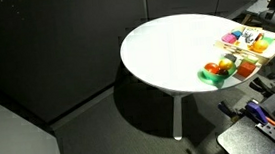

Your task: Put the green block onto the tray

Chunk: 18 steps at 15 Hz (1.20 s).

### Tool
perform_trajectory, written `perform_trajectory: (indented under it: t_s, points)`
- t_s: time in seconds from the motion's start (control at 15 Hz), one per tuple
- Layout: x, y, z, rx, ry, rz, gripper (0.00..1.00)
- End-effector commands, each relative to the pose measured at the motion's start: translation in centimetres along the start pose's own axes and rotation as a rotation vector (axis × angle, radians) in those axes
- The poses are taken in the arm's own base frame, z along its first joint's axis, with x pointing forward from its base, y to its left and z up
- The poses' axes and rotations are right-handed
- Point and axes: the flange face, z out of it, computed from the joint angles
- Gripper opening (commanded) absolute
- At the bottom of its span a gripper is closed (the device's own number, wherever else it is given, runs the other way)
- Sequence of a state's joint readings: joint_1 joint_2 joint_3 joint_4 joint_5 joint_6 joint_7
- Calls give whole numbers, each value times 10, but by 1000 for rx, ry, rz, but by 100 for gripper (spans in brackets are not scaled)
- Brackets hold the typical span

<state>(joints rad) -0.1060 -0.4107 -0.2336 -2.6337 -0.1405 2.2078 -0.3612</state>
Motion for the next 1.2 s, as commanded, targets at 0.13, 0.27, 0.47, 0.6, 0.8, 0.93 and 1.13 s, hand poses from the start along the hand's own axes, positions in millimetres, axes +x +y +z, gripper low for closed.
perform_trajectory:
  t_s: [0.13,0.27,0.47,0.6,0.8,0.93,1.13]
  points:
    - [-5,-36,4,44,51,-6,100]
    - [-6,-48,9,52,59,25,100]
    - [-8,-65,14,50,62,67,100]
    - [-11,-75,17,39,65,94,100]
    - [3,-89,19,13,76,133,100]
    - [5,-98,18,-6,89,155,100]
    - [4,-110,7,-27,91,177,100]
